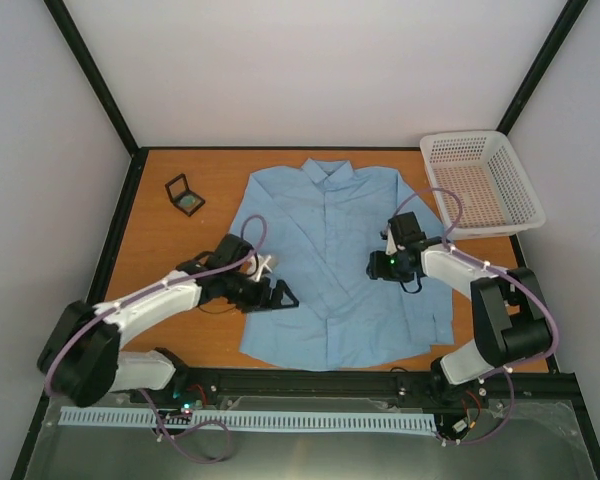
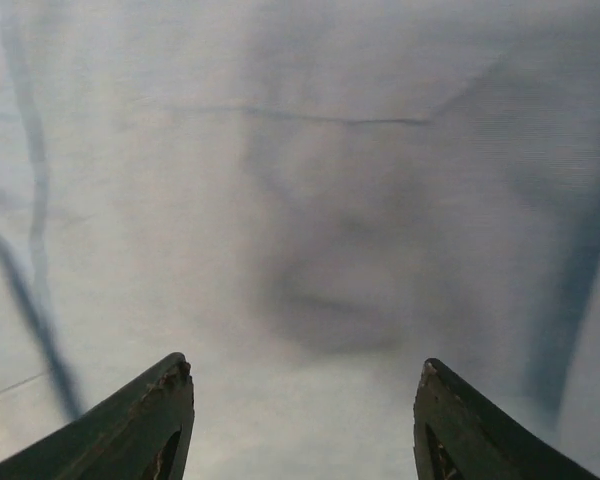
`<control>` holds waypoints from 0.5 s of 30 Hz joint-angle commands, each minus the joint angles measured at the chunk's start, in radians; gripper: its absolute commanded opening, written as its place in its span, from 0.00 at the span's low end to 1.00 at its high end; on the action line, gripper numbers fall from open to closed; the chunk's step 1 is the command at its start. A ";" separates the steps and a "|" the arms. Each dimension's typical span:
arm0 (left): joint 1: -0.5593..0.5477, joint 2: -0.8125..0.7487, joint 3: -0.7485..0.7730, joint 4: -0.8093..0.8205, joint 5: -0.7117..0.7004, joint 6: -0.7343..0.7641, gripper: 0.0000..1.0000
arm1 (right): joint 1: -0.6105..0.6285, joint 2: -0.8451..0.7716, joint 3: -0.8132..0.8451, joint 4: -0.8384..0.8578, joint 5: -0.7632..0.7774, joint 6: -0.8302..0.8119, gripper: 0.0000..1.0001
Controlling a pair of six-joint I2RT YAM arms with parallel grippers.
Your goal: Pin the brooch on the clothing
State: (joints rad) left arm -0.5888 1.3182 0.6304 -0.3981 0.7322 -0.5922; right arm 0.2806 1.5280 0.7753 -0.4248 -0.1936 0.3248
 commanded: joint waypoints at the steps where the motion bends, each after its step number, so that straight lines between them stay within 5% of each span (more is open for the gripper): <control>1: 0.004 -0.162 0.145 -0.122 -0.310 0.038 1.00 | 0.090 -0.081 0.067 -0.083 -0.066 -0.030 0.60; 7: 0.007 -0.348 0.240 -0.076 -0.670 0.004 1.00 | 0.229 -0.078 0.043 -0.071 -0.185 0.074 0.56; 15: 0.009 -0.457 0.269 -0.023 -0.745 0.077 1.00 | 0.320 -0.029 0.082 -0.212 -0.016 0.122 0.48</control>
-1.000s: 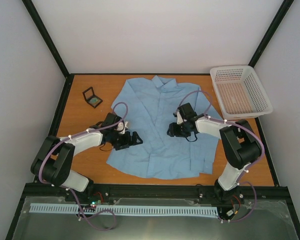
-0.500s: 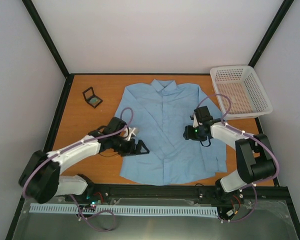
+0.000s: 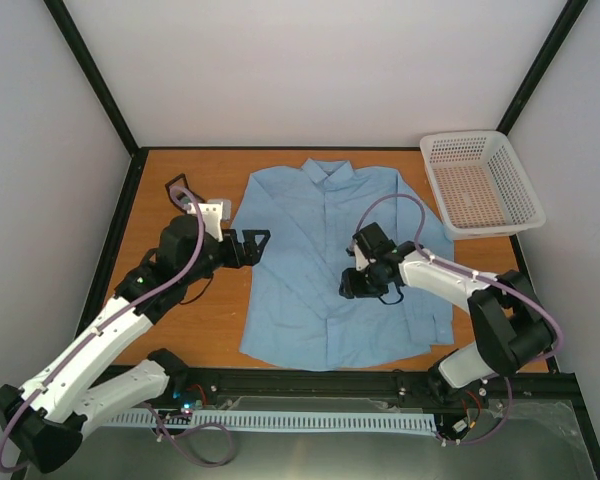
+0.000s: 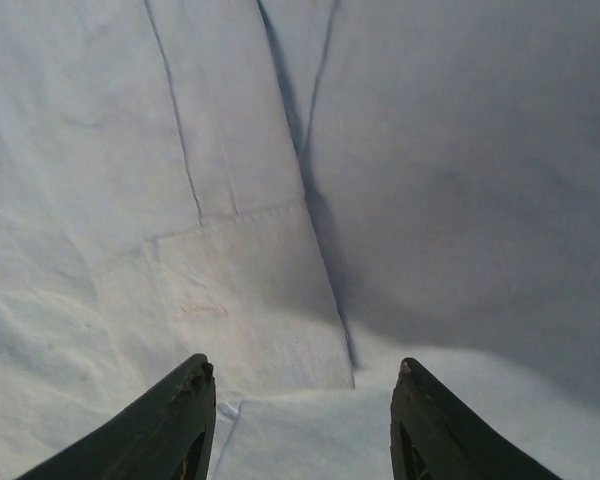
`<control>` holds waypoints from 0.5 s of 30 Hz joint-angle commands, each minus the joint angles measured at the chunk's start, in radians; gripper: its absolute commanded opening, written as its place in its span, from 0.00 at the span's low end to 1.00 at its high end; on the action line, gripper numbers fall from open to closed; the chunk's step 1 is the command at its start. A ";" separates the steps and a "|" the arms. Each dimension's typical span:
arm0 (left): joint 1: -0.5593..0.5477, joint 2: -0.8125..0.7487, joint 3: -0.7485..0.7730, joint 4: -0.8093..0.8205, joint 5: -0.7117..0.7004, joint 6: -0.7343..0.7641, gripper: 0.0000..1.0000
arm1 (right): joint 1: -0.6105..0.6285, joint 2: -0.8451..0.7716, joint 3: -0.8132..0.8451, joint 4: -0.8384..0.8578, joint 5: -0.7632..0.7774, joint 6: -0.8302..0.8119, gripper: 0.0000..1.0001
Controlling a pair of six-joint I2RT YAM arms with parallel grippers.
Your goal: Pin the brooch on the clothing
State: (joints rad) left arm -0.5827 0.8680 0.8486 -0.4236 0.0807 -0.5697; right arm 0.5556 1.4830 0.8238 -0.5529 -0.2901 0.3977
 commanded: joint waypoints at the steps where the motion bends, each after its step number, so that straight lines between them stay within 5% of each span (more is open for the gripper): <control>1: 0.004 -0.005 0.056 -0.009 -0.103 0.062 1.00 | 0.058 0.022 0.039 -0.087 0.099 0.058 0.48; 15: 0.003 -0.025 0.041 -0.026 -0.115 0.073 1.00 | 0.144 0.152 0.086 -0.081 0.182 0.094 0.43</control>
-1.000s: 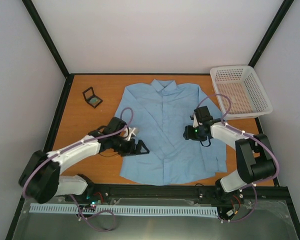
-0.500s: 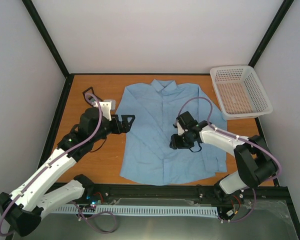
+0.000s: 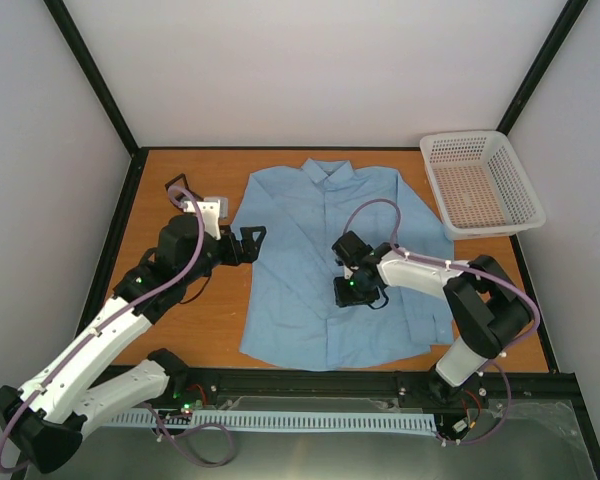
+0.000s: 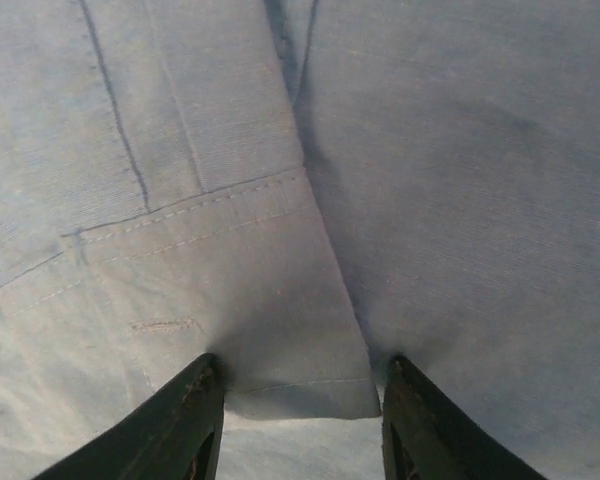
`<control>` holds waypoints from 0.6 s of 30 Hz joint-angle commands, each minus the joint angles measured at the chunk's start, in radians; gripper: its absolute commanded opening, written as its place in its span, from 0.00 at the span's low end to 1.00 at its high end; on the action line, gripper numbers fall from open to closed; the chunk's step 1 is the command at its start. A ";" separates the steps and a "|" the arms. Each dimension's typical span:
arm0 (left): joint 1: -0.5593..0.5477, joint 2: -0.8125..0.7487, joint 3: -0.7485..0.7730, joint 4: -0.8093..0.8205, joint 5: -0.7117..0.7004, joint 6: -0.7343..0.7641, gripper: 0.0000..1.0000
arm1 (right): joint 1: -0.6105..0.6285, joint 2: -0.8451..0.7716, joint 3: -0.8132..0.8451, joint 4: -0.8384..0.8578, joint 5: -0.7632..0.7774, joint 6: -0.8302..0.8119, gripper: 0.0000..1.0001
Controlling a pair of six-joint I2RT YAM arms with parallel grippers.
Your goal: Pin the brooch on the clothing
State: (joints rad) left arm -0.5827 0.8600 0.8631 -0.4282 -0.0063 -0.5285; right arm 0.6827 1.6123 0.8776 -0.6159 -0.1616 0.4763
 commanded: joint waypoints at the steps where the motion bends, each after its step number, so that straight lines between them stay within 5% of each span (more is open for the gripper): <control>1: 0.003 -0.019 0.024 -0.022 -0.030 0.032 1.00 | 0.020 0.028 0.041 -0.026 0.061 0.013 0.41; 8: 0.003 -0.029 0.024 -0.026 -0.038 0.028 1.00 | 0.034 -0.017 0.108 -0.081 0.065 0.005 0.04; 15: 0.003 -0.069 0.088 -0.049 -0.110 0.058 1.00 | 0.088 -0.101 0.179 0.192 -0.259 -0.077 0.03; 18: 0.003 -0.085 0.165 -0.079 -0.161 0.110 1.00 | 0.182 -0.002 0.326 0.285 -0.375 -0.131 0.03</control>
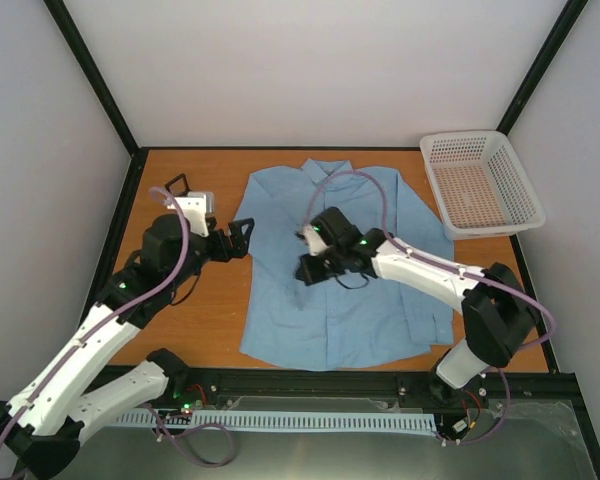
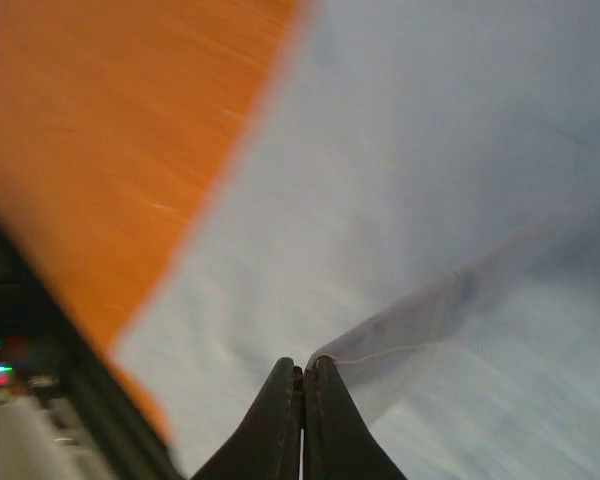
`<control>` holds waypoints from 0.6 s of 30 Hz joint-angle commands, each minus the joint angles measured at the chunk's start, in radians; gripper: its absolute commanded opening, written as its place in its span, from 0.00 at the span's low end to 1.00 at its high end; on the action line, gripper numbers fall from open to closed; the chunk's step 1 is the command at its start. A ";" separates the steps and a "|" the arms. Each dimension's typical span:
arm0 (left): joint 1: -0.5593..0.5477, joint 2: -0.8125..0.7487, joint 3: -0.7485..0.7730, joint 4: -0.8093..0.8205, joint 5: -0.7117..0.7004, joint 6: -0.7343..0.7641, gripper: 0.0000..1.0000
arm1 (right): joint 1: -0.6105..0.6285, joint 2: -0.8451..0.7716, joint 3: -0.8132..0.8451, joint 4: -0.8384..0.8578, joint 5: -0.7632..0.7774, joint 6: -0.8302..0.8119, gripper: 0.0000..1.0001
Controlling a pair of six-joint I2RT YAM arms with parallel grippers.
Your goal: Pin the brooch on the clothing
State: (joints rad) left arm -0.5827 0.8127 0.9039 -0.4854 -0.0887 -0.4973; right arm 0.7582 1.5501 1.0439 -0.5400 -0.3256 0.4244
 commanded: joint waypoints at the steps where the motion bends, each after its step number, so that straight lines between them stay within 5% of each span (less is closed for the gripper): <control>1: 0.003 -0.045 0.156 -0.037 -0.105 0.107 1.00 | 0.143 0.113 0.224 0.229 -0.240 -0.102 0.03; 8: 0.003 -0.088 0.359 -0.074 -0.255 0.290 1.00 | 0.328 0.524 0.673 0.418 -0.339 -0.123 0.03; 13: 0.003 -0.118 0.389 -0.085 -0.273 0.284 1.00 | 0.365 0.764 0.924 0.580 -0.444 -0.008 0.03; 18: 0.002 -0.138 0.408 -0.122 -0.304 0.285 1.00 | 0.404 0.960 1.242 0.548 -0.459 0.005 0.03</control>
State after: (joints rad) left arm -0.5827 0.6754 1.2793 -0.5449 -0.3424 -0.2474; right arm 1.1404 2.4493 2.1132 -0.0643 -0.7280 0.3874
